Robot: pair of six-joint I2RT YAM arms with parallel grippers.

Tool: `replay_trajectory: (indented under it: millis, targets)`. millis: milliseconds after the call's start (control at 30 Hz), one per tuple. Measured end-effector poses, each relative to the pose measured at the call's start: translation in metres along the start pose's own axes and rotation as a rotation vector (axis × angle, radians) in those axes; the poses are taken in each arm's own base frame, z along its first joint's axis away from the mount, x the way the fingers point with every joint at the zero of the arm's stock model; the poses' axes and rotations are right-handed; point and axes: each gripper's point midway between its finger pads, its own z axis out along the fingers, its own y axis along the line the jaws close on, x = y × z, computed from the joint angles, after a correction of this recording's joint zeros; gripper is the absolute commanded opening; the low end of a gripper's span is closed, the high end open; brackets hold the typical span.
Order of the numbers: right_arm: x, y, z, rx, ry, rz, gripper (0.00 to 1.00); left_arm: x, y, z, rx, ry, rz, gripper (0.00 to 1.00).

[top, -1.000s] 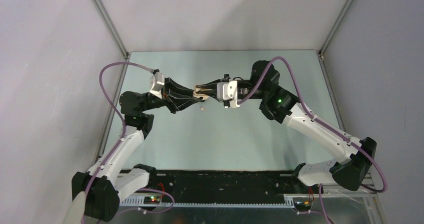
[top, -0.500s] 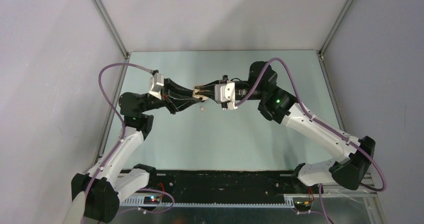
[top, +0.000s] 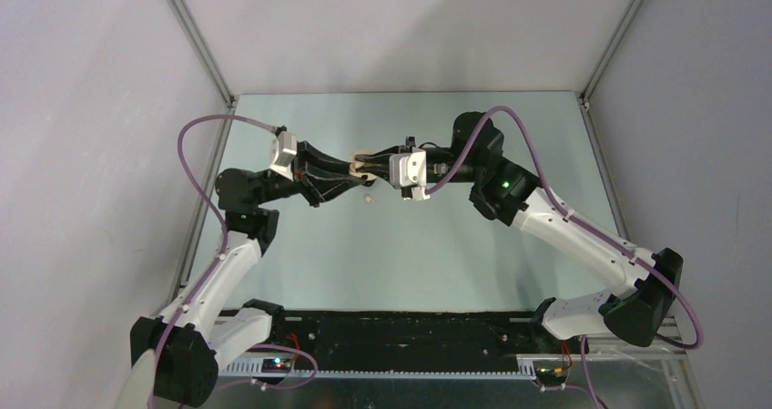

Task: Insert the wireless bluetooth earbuds into the charging case
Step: Insert the left earbud into the left side groove of the charging case.

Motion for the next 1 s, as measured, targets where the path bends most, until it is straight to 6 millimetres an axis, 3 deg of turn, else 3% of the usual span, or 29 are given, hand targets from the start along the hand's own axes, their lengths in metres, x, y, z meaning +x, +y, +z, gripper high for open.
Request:
replay_trajectory:
  millis: [500, 533, 633, 700, 1000]
  targets:
    - [0.0052, 0.0044, 0.0024, -0.011, 0.010, 0.026, 0.02, 0.0023, -0.0019, -0.0007, 0.016, 0.011, 0.020, 0.00]
    - [0.0053, 0.0045, 0.0026, -0.010, 0.011, 0.030, 0.03, 0.0025, -0.0016, -0.0008, 0.016, 0.011, 0.024, 0.00]
    - [0.0066, 0.0049, 0.0038, -0.007, 0.015, 0.044, 0.23, 0.0036, -0.0009, -0.0013, 0.014, 0.012, 0.027, 0.00]
    - [0.0077, 0.0051, 0.0043, -0.004, 0.018, 0.055, 0.31, 0.0043, -0.0005, -0.0016, 0.012, 0.012, 0.029, 0.00]
    - [0.0094, 0.0048, 0.0041, 0.005, 0.027, 0.087, 0.40, 0.0080, -0.0017, -0.0033, 0.010, 0.015, 0.023, 0.00]
